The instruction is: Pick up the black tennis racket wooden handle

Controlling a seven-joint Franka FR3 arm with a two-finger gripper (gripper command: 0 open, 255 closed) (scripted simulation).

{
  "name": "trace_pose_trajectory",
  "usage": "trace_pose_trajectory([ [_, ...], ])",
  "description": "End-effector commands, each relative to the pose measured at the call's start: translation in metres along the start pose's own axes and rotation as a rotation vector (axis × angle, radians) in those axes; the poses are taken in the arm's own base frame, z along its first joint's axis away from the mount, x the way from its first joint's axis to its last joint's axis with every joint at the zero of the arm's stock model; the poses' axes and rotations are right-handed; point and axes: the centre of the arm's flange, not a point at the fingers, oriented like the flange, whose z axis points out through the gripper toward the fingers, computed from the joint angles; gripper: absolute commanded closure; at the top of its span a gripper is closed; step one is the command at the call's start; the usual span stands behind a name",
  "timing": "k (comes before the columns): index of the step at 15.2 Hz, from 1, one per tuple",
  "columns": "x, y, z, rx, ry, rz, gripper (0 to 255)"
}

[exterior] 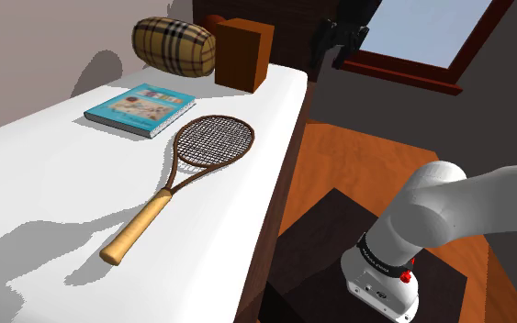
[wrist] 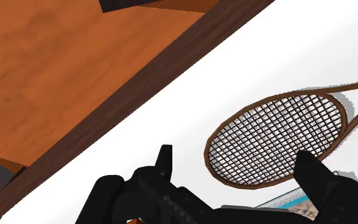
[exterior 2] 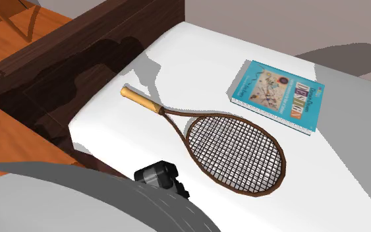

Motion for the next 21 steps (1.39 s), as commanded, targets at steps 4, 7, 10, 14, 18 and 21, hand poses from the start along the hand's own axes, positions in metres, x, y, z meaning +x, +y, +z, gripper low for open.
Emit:
trace_pose_trajectory([
  [4,-0.006,-0.039,0.017,-0.030,-0.029,0.058,0],
  [7,-0.010,-0.077,0.036,-0.059,-0.057,0.117,0],
  [10,-0.012,-0.115,0.055,-0.089,-0.086,0.175,0],
  [14,-0.013,-0.165,0.083,-0.128,-0.124,0.252,0],
  [18,-0.011,-0.213,0.112,-0.168,-0.162,0.330,0],
  [21,-0.008,-0.249,0.136,-0.198,-0.191,0.388,0],
])
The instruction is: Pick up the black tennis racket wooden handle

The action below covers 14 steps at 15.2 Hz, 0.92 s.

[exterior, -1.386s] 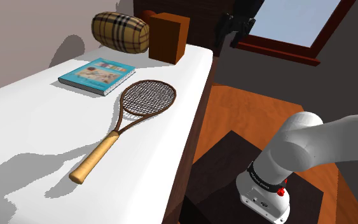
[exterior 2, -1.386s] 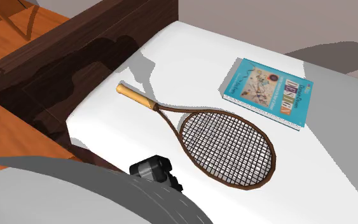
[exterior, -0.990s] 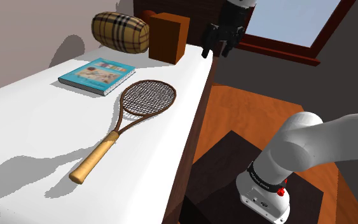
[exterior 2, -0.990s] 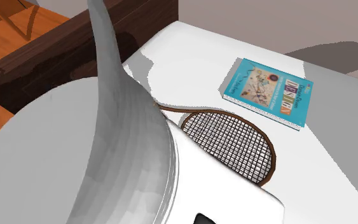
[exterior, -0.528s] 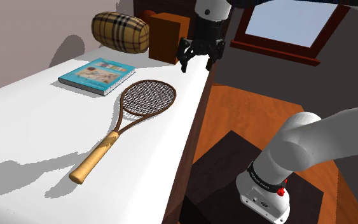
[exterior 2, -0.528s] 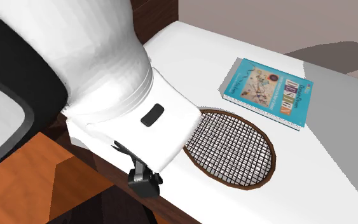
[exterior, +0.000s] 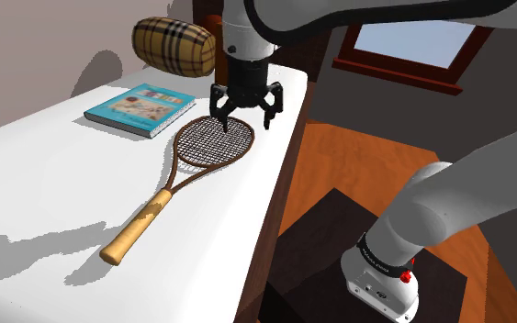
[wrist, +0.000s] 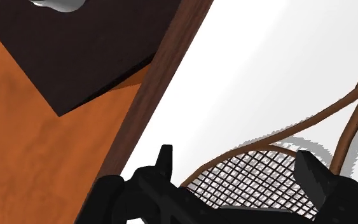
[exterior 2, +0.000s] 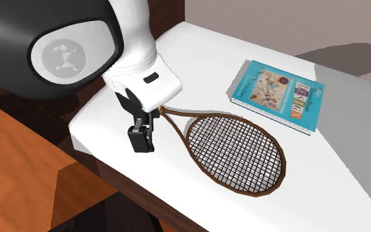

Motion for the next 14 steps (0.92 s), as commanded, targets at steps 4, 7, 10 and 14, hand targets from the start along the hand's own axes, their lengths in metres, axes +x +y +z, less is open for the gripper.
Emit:
trace_pose_trajectory([
  [4,-0.009,-0.062,0.030,-0.050,-0.049,0.102,0],
  [7,-0.012,-0.100,0.049,-0.079,-0.077,0.160,0],
  [10,-0.013,-0.138,0.069,-0.109,-0.106,0.218,0],
  [14,-0.012,-0.187,0.097,-0.148,-0.144,0.296,0],
])
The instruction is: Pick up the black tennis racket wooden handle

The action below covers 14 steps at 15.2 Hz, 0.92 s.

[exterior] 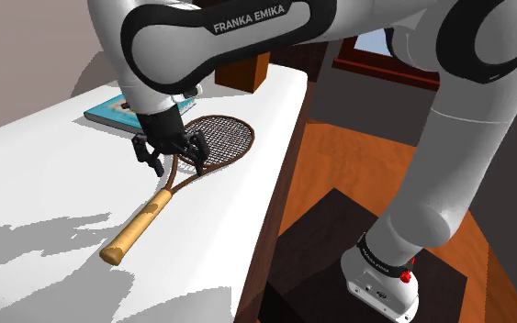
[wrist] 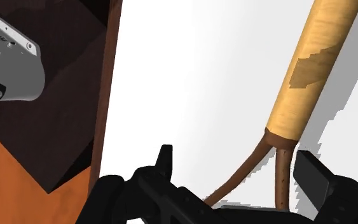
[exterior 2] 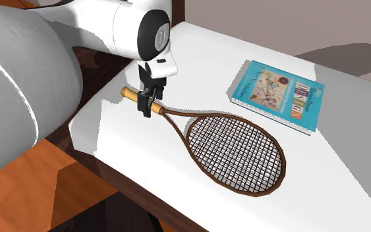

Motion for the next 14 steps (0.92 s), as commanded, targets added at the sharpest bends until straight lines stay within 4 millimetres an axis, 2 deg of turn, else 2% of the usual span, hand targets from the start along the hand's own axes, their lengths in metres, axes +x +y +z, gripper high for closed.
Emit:
trace_pose_trajectory([
  [1,-0.004,-0.027,0.013,-0.021,-0.019,0.045,0],
  [4,-0.008,-0.060,0.028,-0.047,-0.044,0.096,0],
  [11,-0.006,-0.069,0.064,-0.047,-0.044,0.096,0],
  [13,-0.006,-0.069,0.067,-0.047,-0.044,0.096,0],
  [14,-0.006,-0.069,0.067,-0.047,-0.044,0.096,255],
])
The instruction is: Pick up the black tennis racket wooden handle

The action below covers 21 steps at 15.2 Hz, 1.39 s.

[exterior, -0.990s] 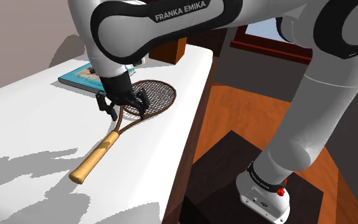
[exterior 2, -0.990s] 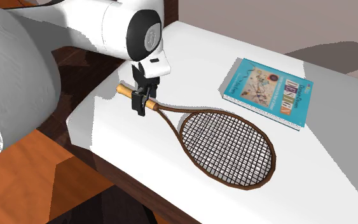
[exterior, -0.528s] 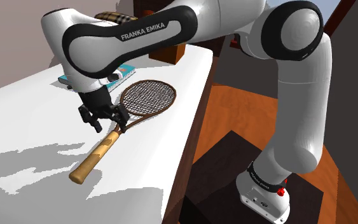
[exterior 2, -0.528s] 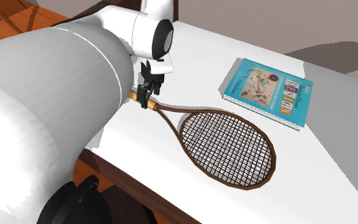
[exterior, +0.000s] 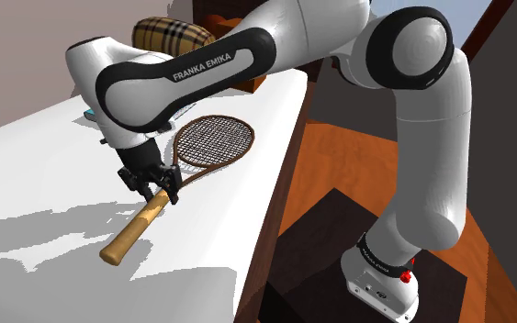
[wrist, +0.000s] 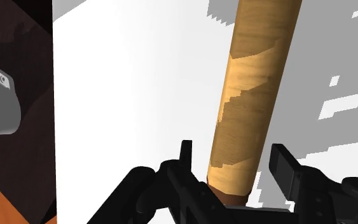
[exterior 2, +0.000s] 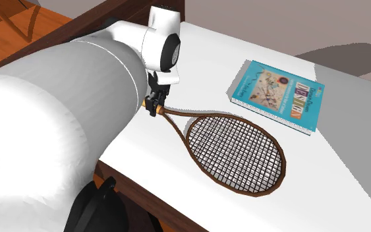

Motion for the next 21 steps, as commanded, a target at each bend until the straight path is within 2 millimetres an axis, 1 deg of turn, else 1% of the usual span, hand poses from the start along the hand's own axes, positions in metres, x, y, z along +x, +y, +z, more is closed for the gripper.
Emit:
trace_pose_trajectory([
  [1,0.000,0.000,0.001,0.001,0.000,0.000,255],
  [9,0.001,0.000,0.001,0.001,0.000,0.000,255],
  [21,-0.003,0.017,-0.060,0.001,0.000,0.000,255],
])
